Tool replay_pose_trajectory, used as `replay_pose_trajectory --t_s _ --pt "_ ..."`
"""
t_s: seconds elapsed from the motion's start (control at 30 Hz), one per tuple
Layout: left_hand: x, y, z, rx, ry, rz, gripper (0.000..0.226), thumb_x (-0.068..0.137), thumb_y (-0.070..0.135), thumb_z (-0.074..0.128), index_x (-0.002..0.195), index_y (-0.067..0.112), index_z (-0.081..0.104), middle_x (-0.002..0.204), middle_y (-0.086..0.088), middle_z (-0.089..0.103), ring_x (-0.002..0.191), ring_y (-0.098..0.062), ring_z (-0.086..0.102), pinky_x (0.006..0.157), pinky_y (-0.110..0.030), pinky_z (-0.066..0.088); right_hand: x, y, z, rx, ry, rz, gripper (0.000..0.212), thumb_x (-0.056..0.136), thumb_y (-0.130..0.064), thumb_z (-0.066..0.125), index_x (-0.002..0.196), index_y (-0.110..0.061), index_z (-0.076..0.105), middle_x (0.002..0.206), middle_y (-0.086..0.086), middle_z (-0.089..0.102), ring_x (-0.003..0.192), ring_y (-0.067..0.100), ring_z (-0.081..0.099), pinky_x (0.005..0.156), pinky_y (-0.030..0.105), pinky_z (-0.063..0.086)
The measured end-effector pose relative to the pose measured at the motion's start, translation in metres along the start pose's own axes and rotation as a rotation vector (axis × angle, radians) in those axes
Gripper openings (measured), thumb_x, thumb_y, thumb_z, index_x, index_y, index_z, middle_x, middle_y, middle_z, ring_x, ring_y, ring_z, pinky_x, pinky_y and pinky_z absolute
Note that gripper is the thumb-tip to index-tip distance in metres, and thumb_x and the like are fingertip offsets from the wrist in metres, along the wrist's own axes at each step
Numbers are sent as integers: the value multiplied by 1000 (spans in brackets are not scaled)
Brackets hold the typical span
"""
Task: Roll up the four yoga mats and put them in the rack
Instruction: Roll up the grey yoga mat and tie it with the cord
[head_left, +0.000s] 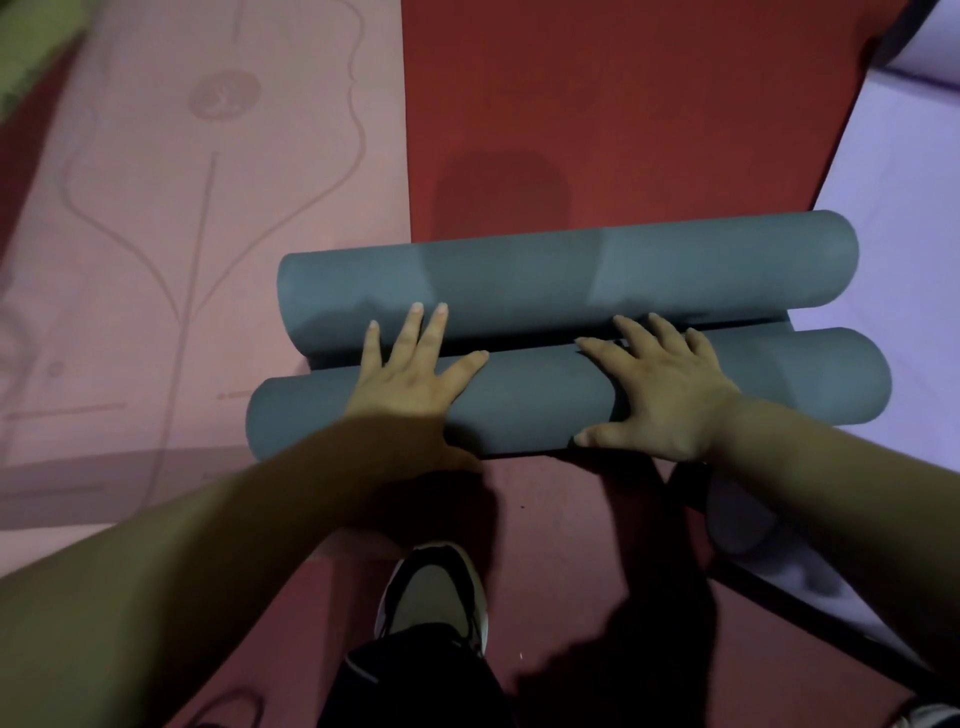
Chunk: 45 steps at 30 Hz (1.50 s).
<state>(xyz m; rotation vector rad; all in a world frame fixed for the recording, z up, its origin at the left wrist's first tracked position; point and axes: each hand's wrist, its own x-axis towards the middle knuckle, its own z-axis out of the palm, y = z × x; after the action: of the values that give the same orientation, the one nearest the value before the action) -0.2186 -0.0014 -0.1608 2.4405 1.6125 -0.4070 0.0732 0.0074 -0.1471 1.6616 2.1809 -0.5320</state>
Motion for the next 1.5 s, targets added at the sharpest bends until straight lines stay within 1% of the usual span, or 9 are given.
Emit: replay_pose_trajectory --t_s 0.17,0.27,0.37,0.53,0.7,0.83,1.1,1.3,1.5 --pt "20 -16 -17 -76 -101 29 124 50 100 54 155 50 11 163 -10 -31 148 -29 -34 116 -69 -11 -3 0 0 -53 42 1 119 58 -96 42 156 -45 -1 169 9 -3 154 40 -1 123 60 5" --pt "24 -19 -24 -93 -125 32 123 52 99 56 155 48 12 163 -12 -32 147 -30 -37 117 -69 -11 -3 -1 1 -69 69 5 116 59 -96 38 156 -45 1 169 9 1 154 40 3 122 59 7" --pt "16 -11 -16 -37 -64 13 120 58 96 56 157 46 9 163 -11 -30 150 -31 -31 119 -66 -11 0 -2 -3 -44 52 8 110 68 -90 50 157 -45 3 169 8 3 154 39 3 122 59 7" --pt "-2 3 7 27 102 -45 126 60 87 67 160 36 8 167 -14 -18 155 -34 -14 120 -63 -8 4 -2 -9 -42 32 8 112 67 -90 52 157 -45 3 168 7 6 154 39 4 122 60 8" --pt "14 -5 -6 -28 17 -49 118 62 91 60 157 42 8 166 -9 -23 153 -30 -22 120 -64 -7 5 -4 -13 -43 72 17 117 66 -90 55 158 -44 -2 169 8 2 154 39 3 122 59 8" --pt "29 -21 -21 -127 -49 0 116 60 93 57 157 44 15 165 -10 -25 151 -31 -29 119 -66 -9 10 -3 -14 -60 113 28 119 63 -87 62 158 -42 7 168 10 8 153 39 7 122 59 9" --pt "23 -3 -7 62 11 -91 126 62 89 65 158 37 1 165 -12 -24 153 -38 -18 120 -63 -9 23 2 -23 -47 63 17 116 64 -89 60 157 -43 10 168 9 6 153 38 6 122 59 11" --pt "34 -12 -18 24 5 -42 122 58 85 69 155 38 13 166 -11 -20 153 -37 -19 120 -66 -6 29 1 -27 -75 65 25 129 51 -88 69 156 -40 11 167 11 0 153 38 9 120 61 16" --pt "37 -18 -21 -11 26 6 113 59 83 69 153 38 25 168 -8 -14 154 -34 -16 120 -65 -7 31 2 -34 -30 53 -10 118 52 -84 73 152 -40 27 167 10 -3 153 36 7 117 66 18"
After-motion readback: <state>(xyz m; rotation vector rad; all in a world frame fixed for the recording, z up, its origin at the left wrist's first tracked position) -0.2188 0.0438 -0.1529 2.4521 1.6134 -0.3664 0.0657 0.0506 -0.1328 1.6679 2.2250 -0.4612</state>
